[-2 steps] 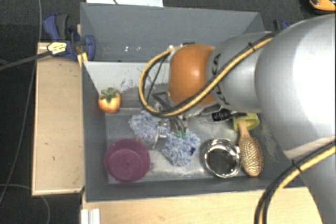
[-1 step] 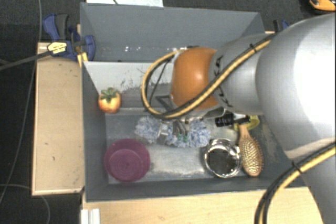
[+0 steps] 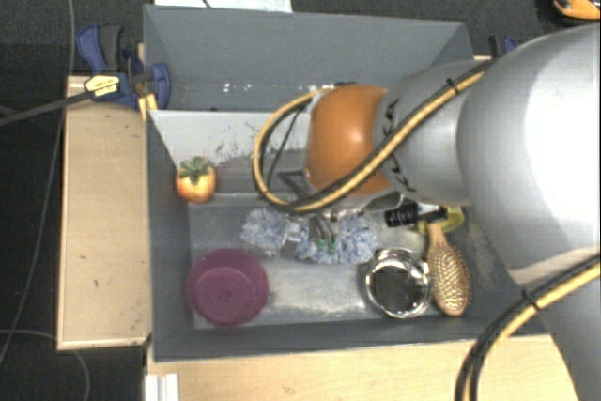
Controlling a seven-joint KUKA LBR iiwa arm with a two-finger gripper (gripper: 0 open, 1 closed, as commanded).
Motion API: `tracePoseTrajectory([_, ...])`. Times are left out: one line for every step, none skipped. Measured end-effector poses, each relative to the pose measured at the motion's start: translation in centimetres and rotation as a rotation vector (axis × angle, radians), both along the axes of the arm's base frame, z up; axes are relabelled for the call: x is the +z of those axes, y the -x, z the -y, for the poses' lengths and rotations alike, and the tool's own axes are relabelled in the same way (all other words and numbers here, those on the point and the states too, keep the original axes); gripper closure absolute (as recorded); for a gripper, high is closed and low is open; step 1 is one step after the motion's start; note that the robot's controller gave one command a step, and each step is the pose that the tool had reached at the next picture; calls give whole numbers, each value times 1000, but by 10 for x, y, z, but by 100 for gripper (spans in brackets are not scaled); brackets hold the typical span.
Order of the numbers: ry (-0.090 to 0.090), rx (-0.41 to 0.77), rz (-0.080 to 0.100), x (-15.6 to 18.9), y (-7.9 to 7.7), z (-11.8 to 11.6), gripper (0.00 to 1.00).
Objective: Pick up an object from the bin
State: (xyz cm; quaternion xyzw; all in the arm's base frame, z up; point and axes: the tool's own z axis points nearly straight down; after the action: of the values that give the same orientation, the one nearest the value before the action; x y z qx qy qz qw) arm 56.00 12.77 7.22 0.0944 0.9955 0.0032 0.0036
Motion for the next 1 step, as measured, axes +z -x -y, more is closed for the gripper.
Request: tracePoseTrajectory([0, -1, -3, 22, 2, 1, 100])
